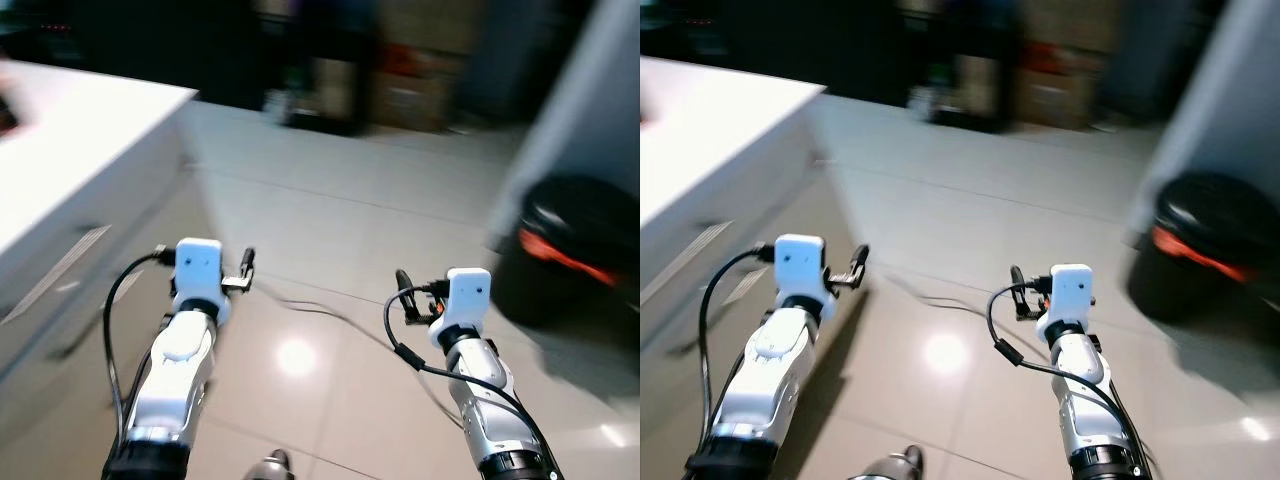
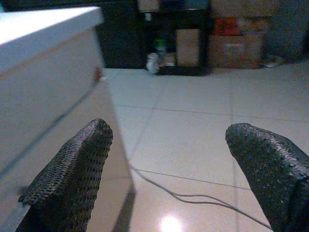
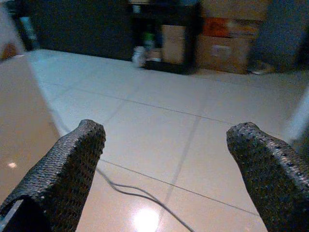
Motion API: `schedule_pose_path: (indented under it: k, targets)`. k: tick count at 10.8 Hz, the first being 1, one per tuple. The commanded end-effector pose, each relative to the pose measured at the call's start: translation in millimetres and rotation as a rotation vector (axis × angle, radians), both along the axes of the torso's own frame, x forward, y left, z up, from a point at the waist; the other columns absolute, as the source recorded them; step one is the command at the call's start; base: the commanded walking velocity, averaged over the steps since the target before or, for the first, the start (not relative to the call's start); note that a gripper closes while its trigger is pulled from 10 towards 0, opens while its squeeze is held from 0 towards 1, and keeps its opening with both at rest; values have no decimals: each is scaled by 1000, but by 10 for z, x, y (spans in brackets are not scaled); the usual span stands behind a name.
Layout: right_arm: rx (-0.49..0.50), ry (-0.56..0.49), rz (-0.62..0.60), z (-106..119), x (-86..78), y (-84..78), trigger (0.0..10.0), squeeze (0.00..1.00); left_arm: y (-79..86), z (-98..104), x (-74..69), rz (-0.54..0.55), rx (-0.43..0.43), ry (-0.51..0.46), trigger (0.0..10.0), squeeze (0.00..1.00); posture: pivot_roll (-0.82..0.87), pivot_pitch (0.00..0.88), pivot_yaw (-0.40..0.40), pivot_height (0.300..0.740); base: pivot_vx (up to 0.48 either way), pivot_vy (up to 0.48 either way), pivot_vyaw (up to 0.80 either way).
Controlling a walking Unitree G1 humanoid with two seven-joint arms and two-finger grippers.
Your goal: Kitchen organization
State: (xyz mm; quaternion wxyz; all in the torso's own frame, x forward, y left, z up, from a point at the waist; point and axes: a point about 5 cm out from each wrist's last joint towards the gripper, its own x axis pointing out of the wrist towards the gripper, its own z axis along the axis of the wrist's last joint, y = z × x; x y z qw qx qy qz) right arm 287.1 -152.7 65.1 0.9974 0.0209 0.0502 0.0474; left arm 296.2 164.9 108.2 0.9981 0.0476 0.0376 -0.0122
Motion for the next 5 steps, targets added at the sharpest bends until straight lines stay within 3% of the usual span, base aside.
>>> schedule_pose_path:
  k: [1,5]
  targets:
    - [13,9,-7,12,33,-26,10000,0,-3,-13,22,-17,5,16,10000,0,-24,0,17,740,0,0,800]
    - [32,12,-4,24,90,3,10000,0,38,13,65,-16,11,18,10000,0,-19,0,25,740,0,0,800]
